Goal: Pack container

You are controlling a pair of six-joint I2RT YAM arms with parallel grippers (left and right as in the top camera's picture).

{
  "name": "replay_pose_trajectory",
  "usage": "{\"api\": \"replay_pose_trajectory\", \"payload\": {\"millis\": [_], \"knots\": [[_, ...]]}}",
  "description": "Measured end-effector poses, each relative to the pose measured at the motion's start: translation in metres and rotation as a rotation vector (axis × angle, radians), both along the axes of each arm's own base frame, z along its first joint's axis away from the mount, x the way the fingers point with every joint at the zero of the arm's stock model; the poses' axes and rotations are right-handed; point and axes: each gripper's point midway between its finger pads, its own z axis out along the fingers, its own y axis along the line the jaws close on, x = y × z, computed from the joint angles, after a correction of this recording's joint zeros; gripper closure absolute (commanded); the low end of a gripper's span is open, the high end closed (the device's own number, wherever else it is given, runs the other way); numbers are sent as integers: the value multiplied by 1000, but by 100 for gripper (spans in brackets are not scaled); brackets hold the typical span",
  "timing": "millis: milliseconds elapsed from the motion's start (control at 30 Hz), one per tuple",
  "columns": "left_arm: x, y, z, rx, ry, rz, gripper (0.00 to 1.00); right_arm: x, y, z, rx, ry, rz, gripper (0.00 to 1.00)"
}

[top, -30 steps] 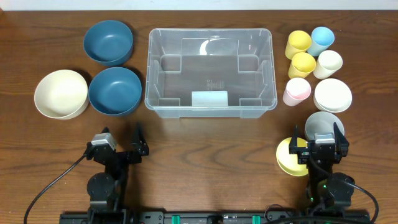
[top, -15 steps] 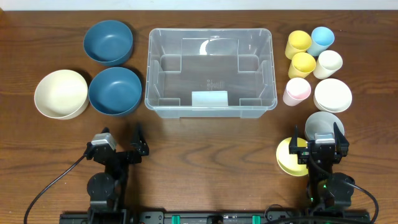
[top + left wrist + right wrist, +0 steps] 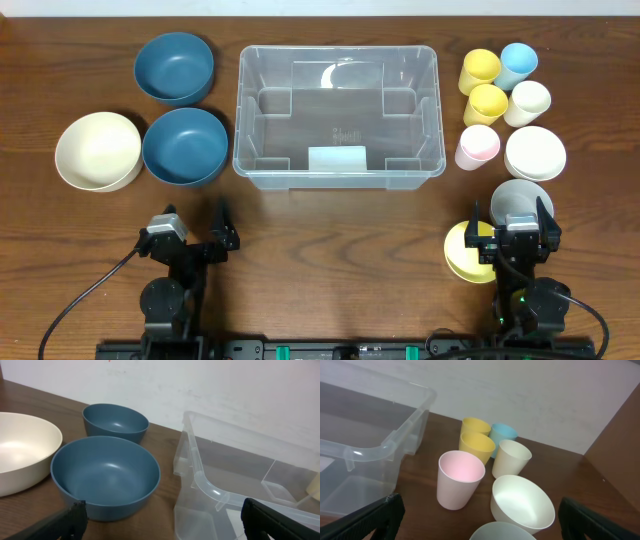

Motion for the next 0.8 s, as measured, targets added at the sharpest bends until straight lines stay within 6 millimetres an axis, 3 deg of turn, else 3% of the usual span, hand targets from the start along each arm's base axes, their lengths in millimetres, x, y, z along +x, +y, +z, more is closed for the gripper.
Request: {"api": "replay_pose_trajectory", "payload": {"millis": [367, 633, 733, 800], "knots": [[0, 0, 0, 0, 0, 0, 2, 1, 6, 3, 2, -14, 33, 1], [0, 0, 0, 0, 0, 0, 2, -3, 29, 32, 21, -93, 170, 1], [0, 0, 0, 0, 0, 0, 2, -12, 36, 61, 62, -97, 206, 1], [0, 0, 0, 0, 0, 0, 2, -22, 39, 100, 89, -123, 225, 1]]}}
